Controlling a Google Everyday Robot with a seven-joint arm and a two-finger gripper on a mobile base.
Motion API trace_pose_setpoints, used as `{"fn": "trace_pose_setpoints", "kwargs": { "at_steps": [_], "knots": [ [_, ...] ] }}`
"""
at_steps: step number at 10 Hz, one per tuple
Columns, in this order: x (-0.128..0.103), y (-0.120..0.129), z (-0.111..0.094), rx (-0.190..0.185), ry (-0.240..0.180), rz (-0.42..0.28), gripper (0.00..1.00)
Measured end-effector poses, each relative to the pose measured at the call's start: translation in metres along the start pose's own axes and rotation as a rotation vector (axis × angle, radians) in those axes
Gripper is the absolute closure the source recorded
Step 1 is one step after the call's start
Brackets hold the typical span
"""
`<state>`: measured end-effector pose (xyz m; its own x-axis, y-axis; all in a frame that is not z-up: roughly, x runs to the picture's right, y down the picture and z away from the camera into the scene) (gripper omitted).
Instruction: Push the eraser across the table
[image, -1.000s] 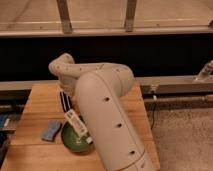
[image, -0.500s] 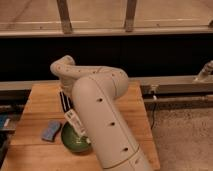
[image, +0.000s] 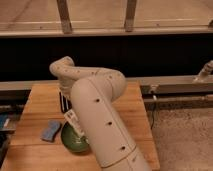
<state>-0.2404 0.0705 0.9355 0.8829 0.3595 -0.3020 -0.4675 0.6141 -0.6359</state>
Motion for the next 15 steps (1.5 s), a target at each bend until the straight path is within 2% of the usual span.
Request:
{"fn": "trace_pose_setpoints", "kwargs": {
  "at_steps": [4, 8, 11, 12, 13, 15],
  "knots": [
    [-0.031, 0.050, 0.002, -0.077, -0.034, -0.132, 1.00],
    [-0.081, 0.075, 0.004, -0.114, -0.074, -0.244, 1.00],
    [-0.121, 0.080, -0.007, -0.095, -0.122, -0.312, 1.00],
    [-0.125, 0.079, -0.011, -0.085, -0.131, -0.322, 1.00],
    [-0.127, 0.075, -0.024, -0.061, -0.142, -0.325, 1.00],
    [-0.113, 0.066, -0.041, -0.011, -0.144, -0.300, 1.00]
  ]
}}
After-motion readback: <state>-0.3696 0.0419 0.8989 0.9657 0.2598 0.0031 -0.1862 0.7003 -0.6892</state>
